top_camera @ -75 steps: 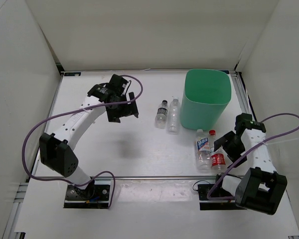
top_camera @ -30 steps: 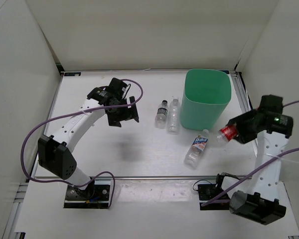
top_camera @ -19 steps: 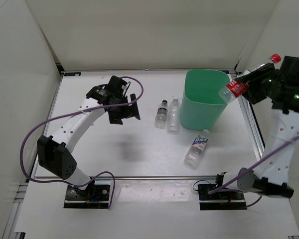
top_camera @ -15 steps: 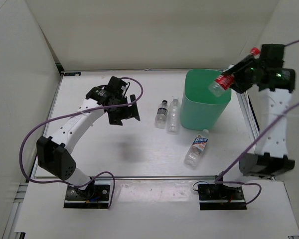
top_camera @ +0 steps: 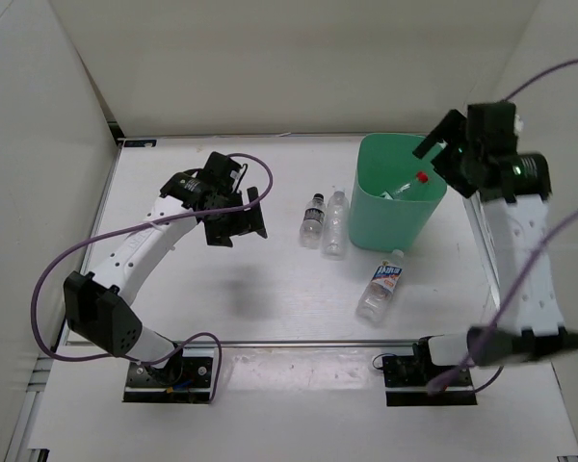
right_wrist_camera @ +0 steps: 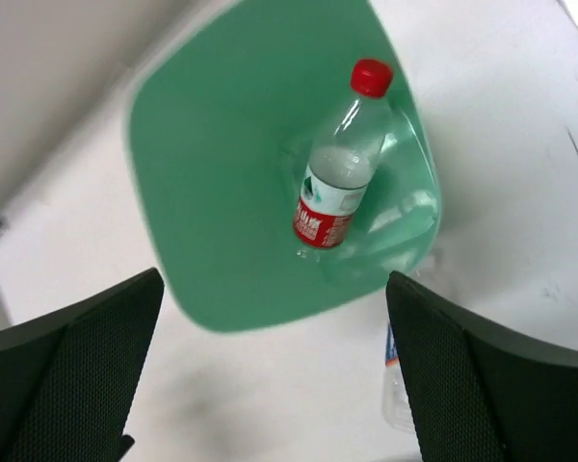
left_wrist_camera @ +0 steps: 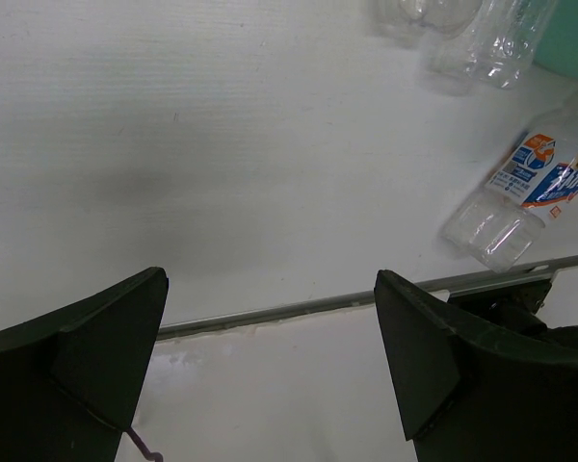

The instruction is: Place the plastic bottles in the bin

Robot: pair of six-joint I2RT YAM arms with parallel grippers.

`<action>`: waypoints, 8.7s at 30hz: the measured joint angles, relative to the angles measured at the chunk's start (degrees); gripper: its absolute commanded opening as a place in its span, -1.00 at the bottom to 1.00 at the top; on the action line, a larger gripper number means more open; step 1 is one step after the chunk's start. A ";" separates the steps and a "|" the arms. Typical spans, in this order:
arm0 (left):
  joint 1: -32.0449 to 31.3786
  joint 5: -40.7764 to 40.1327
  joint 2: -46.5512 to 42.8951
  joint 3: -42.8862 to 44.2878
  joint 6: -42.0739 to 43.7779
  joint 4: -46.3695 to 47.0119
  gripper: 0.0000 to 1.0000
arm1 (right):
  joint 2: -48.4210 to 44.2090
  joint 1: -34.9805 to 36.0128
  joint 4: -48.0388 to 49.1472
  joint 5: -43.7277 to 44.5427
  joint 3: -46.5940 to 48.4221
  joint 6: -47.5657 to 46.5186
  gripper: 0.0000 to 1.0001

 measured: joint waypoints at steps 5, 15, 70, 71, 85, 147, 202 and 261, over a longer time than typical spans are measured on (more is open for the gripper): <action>0.04 -0.09 0.00 -0.02 0.46 0.74 1.00 | -24.00 -0.02 4.48 -2.21 -20.72 -1.09 1.00; 0.87 1.09 1.40 0.02 1.81 2.16 1.00 | -38.07 5.55 7.67 -11.52 -64.02 6.67 1.00; 4.07 10.45 8.55 2.97 4.15 11.15 1.00 | -2.19 7.28 7.50 4.26 -11.39 2.21 1.00; 4.07 10.54 9.55 3.69 3.98 11.61 1.00 | -2.75 6.71 7.50 4.44 -11.32 1.79 1.00; 1.20 15.02 33.35 24.74 4.24 16.33 1.00 | -17.81 5.38 2.82 -0.07 -6.14 0.00 1.00; -6.01 6.45 1.29 22.49 2.16 40.19 0.73 | -35.17 4.66 8.57 0.22 -36.30 -7.82 1.00; -4.70 40.13 57.77 33.73 -4.72 36.30 0.82 | -33.73 4.66 8.07 -3.78 -33.77 -14.25 1.00; -12.76 -1.75 19.76 32.17 12.07 36.94 1.00 | -35.15 4.59 -3.85 14.86 -29.14 -1.95 1.00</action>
